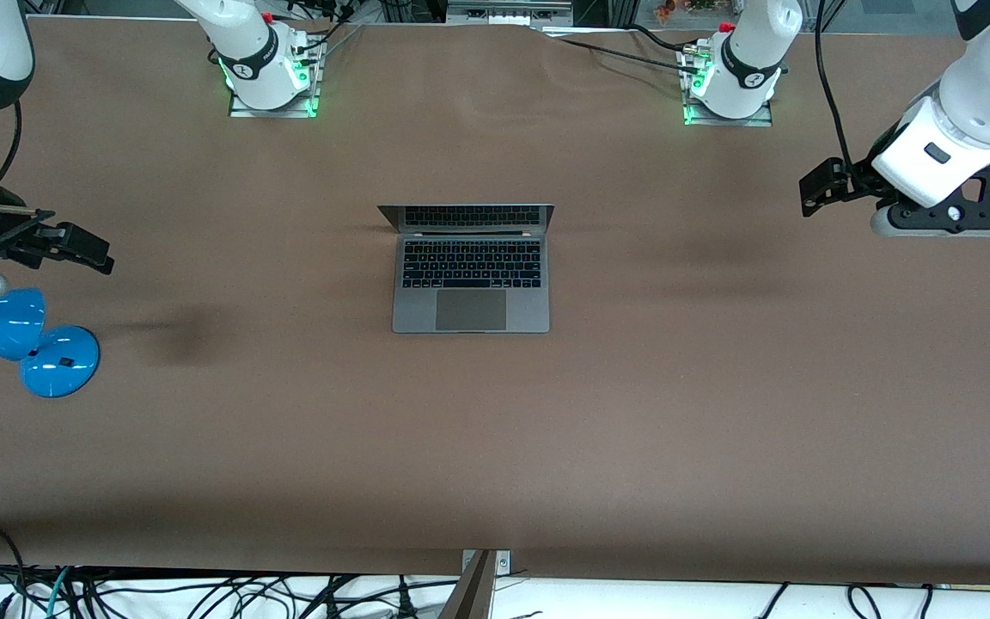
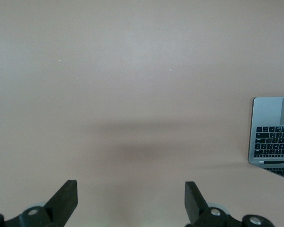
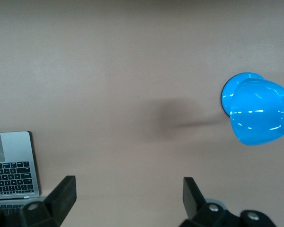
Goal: Close laptop with both arms from behind
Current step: 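Move both grippers toward the laptop lid's back edge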
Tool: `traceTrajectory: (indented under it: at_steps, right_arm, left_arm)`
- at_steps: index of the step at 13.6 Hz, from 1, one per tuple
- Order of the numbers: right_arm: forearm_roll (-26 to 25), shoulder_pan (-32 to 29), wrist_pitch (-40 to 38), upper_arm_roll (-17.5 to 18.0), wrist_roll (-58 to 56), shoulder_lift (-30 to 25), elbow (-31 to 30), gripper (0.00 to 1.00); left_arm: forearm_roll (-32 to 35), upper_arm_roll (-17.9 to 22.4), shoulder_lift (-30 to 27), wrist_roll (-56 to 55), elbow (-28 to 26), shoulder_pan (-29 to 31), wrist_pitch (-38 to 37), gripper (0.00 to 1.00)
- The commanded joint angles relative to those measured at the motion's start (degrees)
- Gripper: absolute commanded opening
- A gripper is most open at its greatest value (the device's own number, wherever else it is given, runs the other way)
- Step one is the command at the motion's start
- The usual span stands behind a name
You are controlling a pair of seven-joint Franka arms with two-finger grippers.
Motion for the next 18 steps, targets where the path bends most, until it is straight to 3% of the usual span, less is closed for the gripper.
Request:
traceTrajectory:
  at_steps: [1,4,7,10,12,14,16,18]
  right_arm:
    - [0.76,-0.26,-0.46,0.33,0.50,0.43,1.44,1.00]
    - [1.28,-0.08,-0.73,0.68,0.24,0.17,1.44,0.94]
    - [3.38,0.44,-0.99,1.99,-0.20,0.08,1.53,0.94]
    - [8.13,0.53,-1.43,4.19,-0.38,0.17,1.44,0.91]
    - [9.11,0.53,-2.30,6.73,-0.38,0.43,1.36,0.74]
    - [9.11,1.23,-3.79,9.55,0.06,0.43,1.36,0.48]
    - [9.11,3.95,-4.59,9.73,0.06,0.70,1.01,0.28]
    - [9.19,7.55,-6.43,9.73,0.33,1.66,0.74,0.16]
  left_arm:
    - [-0.96,-0.38,1.07,3.78,1.67,0.23,-2.02,1.00]
    - [-0.96,-1.25,1.33,3.00,1.59,-1.00,-2.19,1.00]
    - [-1.22,-1.87,1.25,2.64,1.15,-2.23,-4.11,1.00]
    - [-9.28,-2.31,1.42,-2.43,0.62,-2.41,-4.83,1.00]
    - [-10.18,-4.94,3.26,-4.47,0.79,-2.50,-4.48,1.00]
    - [-11.41,-8.71,5.19,-8.84,0.80,-2.94,-3.43,1.00]
    - [-15.26,-11.88,6.86,-14.20,0.36,-2.94,-1.59,1.00]
    - [-16.34,-16.09,8.36,-18.78,-0.95,-2.94,1.57,1.00]
